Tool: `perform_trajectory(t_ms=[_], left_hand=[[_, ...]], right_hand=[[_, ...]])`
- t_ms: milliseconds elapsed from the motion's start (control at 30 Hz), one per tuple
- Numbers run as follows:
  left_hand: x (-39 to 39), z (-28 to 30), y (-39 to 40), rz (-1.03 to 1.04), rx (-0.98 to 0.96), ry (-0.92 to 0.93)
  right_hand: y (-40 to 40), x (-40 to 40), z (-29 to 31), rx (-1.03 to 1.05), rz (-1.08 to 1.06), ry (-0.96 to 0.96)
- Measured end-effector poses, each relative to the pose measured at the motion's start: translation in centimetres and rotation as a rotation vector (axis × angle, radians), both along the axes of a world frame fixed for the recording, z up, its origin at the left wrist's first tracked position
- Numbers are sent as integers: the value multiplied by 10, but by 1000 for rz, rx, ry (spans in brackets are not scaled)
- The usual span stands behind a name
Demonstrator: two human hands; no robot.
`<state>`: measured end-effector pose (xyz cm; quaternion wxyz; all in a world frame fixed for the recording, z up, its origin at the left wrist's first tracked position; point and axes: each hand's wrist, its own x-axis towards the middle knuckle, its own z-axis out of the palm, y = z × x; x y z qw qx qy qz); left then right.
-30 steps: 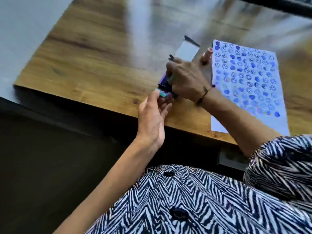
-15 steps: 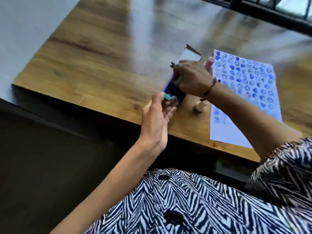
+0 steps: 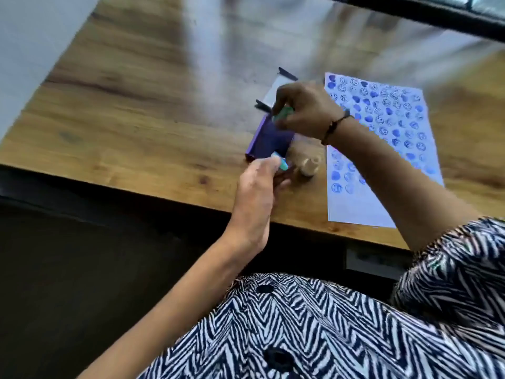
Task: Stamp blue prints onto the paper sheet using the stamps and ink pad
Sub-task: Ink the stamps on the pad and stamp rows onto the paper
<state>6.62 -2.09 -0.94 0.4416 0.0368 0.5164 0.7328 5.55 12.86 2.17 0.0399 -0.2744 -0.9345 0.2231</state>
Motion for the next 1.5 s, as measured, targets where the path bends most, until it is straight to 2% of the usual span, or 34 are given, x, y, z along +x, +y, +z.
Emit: perform_trajectory(t_ms=[67,133,233,300,367,433,567,667,1067,1500], left_hand=[[8,0,3,-184,-8,324],[20,0,8,-441,9,672],[34,-1,16,-674,37,1147],[40,-3,23,-760,63,1334],[41,-9,24,-805,77,1456],[41,-12,25,-823,76,1513],[41,-11,24,-803,61,1553],[41,-12,24,-810,40,1546],[38,-9,24,-848,-13,1540],[40,-6,28,-892,-83,1580]], right_hand=[[11,18,14,-205,-166,149],[17,54,20,-299,-329,280],[11,118,14,-408,-518,319],[3,152,3,-454,-618,312],[-6,171,-9,-402,-672,280],[-14,177,-16,-272,-650,227],[-23,171,-22,30,-468,61],[-22,168,-25,138,-413,-56],[-23,164,-31,324,-326,-240],[-23,163,-33,367,-255,-221]])
